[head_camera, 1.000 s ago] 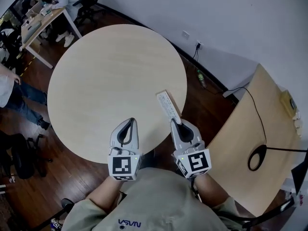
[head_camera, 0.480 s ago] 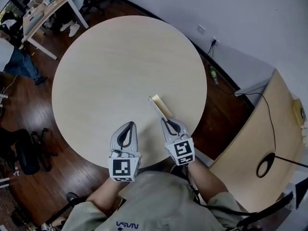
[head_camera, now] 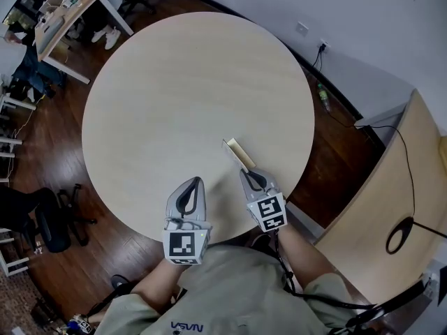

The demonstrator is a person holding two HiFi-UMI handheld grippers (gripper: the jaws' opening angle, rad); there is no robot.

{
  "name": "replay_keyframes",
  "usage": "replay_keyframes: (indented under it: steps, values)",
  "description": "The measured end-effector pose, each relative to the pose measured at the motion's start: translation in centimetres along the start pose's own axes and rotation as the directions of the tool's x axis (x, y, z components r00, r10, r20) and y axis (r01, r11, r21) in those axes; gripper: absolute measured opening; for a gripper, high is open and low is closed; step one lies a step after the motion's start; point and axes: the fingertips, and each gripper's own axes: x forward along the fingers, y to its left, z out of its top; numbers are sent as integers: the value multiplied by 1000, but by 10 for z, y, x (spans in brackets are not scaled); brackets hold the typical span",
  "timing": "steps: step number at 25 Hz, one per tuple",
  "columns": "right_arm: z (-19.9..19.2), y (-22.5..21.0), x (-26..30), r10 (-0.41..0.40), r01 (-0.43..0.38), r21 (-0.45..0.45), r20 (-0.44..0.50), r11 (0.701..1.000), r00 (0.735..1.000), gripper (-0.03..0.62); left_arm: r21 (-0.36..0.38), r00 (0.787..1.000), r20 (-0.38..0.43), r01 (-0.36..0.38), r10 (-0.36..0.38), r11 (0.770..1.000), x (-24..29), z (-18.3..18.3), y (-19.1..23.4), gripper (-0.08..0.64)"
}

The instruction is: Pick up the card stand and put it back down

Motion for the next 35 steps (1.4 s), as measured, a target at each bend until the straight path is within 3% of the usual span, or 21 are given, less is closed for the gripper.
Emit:
replay_keyframes:
  steps: [3, 6, 13, 17, 25, 32, 35]
  values:
    - [2, 4, -2, 1, -1, -10, -5, 1000, 1000, 20, -10, 1000, -6, -5, 5, 1000, 0, -1, 0, 8]
    - [10, 4, -16, -12, 13, -19, 8, 1000, 1000, 77, -11, 1000, 17, 20, -20, 1000, 3, 2, -8, 8]
    - [50, 14, -84, -103, 105, -9, 108, 994, 989, 62, -22, 994, 59, 92, -90, 996, -3, 15, -39, 8]
    - [75, 16, -134, -176, 176, 17, 183, 984, 967, 0, -23, 989, 106, 108, -105, 994, -19, 28, -63, 8]
    - [111, 26, -250, -274, 268, 65, 306, 961, 911, 0, -15, 976, 177, 134, -130, 991, -84, 68, -124, 6]
    - [119, 50, -301, -279, 271, 76, 369, 960, 886, 0, -23, 969, 201, 152, -145, 988, -122, 71, -152, 6]
    - [121, 62, -314, -289, 285, 67, 375, 956, 881, 0, 2, 960, 200, 199, -195, 980, -127, 69, -158, 6]
